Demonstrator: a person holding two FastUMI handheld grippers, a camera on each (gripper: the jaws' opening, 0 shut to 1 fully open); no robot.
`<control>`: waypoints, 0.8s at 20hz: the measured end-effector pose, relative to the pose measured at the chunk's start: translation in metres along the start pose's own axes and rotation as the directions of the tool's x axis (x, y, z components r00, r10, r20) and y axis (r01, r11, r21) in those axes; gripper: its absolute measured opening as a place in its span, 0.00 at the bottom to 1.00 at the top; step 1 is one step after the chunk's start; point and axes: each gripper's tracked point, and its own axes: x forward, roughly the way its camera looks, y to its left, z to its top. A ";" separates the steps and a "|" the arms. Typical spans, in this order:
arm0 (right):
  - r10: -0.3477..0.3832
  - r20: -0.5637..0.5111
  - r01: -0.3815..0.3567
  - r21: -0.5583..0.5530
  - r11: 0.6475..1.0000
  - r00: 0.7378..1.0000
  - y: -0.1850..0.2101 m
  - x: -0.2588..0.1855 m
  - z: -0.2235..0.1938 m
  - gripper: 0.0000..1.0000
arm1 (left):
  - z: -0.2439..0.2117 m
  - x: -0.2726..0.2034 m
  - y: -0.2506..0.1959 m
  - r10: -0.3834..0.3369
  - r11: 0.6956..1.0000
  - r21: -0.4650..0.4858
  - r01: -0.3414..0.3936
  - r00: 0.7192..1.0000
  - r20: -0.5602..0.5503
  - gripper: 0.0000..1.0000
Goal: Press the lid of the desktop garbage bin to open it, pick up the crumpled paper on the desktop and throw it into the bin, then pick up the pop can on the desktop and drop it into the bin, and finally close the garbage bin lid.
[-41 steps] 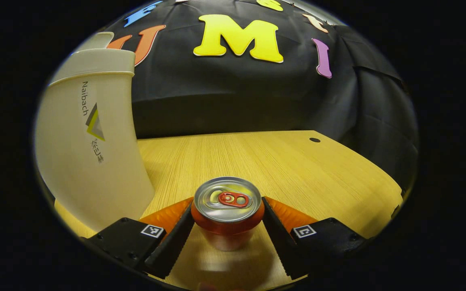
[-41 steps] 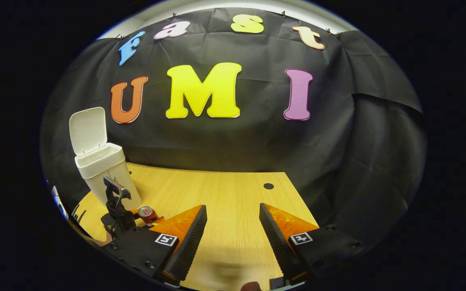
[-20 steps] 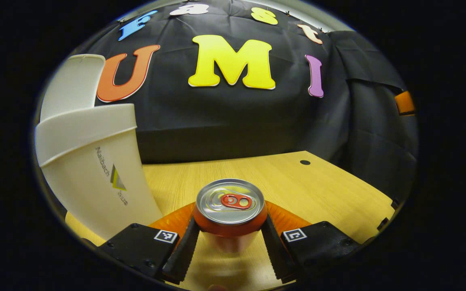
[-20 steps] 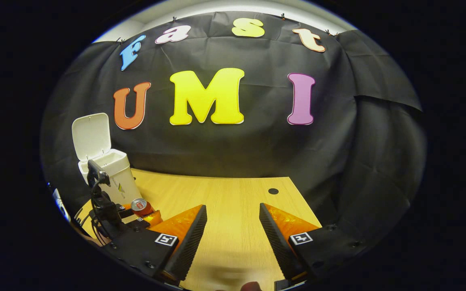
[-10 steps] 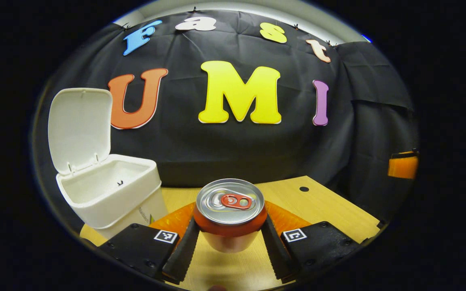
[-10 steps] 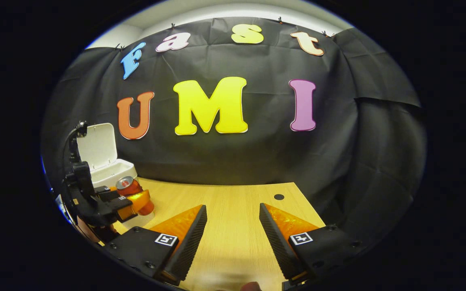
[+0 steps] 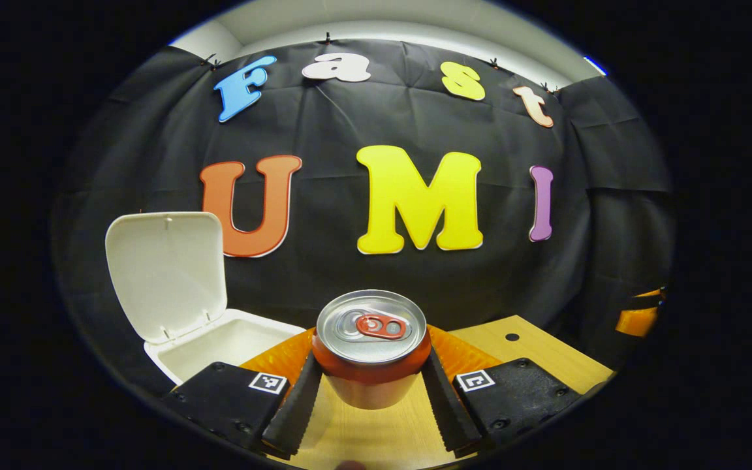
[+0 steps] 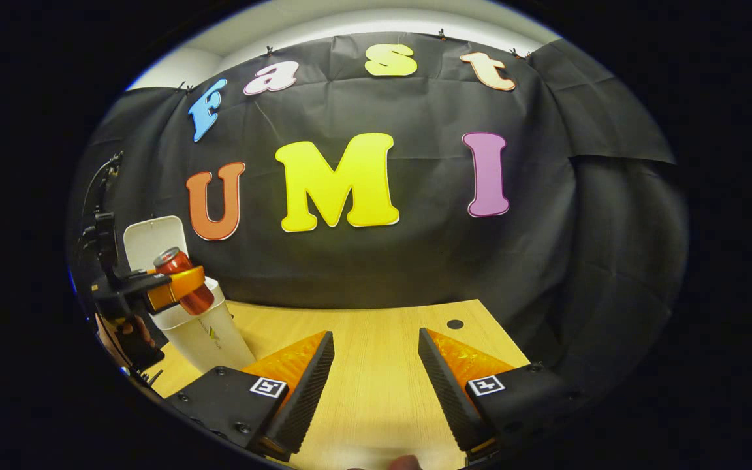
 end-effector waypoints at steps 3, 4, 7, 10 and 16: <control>0.019 0.002 -0.019 0.002 1.000 1.000 0.010 0.004 0.003 0.85 | 0.006 0.003 0.036 0.057 0.998 0.002 -0.057 0.998 0.001 0.79; 0.024 0.002 -0.024 -0.001 1.000 1.000 0.013 0.006 0.003 0.85 | 0.007 0.001 0.048 0.073 0.997 0.000 -0.073 0.997 -0.001 0.79; 0.038 -0.009 -0.038 0.001 0.999 0.999 0.021 0.008 0.000 0.85 | 0.006 0.001 0.077 0.119 0.993 0.012 -0.119 0.993 -0.014 0.78; 0.050 -0.014 -0.050 -0.005 0.999 0.999 0.029 0.010 -0.001 0.85 | 0.009 0.006 0.103 0.155 0.988 0.017 -0.154 0.988 -0.021 0.79; 0.047 -0.026 -0.047 -0.003 0.999 0.999 0.037 0.014 -0.003 0.85 | -0.003 0.030 0.143 0.198 0.978 0.074 -0.193 0.978 -0.064 0.78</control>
